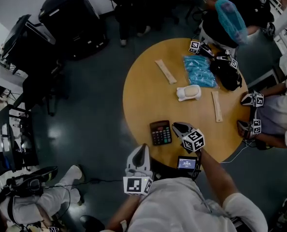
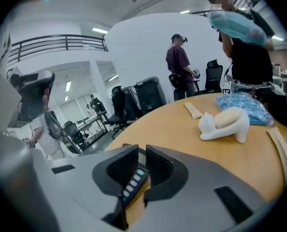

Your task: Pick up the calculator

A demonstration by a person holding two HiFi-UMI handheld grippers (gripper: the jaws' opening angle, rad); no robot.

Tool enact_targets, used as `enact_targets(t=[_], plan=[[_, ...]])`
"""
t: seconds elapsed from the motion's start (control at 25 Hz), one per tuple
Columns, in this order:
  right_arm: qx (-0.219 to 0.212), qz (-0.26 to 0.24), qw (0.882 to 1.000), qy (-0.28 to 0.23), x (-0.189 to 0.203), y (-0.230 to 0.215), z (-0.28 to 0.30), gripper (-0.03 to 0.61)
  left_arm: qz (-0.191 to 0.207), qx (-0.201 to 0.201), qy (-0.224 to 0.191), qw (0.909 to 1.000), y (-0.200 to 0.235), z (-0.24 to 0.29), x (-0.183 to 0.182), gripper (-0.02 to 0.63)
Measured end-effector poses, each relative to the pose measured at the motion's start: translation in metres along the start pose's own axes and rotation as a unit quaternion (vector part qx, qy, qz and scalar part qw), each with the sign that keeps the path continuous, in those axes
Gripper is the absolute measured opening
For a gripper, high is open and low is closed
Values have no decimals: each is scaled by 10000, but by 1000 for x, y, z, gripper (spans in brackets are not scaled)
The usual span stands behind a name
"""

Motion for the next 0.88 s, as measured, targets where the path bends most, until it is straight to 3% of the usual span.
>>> enact_targets(t=[0.08,0.16,0.2,0.44,0.64,0.88], plan=[[-149,-136,9993,307,6,-3,20,58,-69,-74,90,9999,7,1,-1,5],[-336,-191,9975,585,10,-7,37,142,-96,-140,182,9997,14,2,0,5],[-424,-205,9965,688,12,-9,44,154,-117,-171,214,9996,16,2,2,5],[-867,-250,9918,901,7,-13,72,161,-300,-346,334,9984,27,1,9,5],[-1371,-473,9813,1266,9,-5,92,161,-352,-445,374,9977,32,2,13,5],[-1644,-360,9754,1422,12,-5,91,119,-396,-498,369,9973,34,0,17,5]])
Point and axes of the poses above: the fingertips, and each gripper's own axes: z forward along the fingers, y to its left, x out of its underside, the point moved 8 cm from there along -z, backward along the fingers, and after that the axes turned 15 degrees about x, right-handed, at the moved point
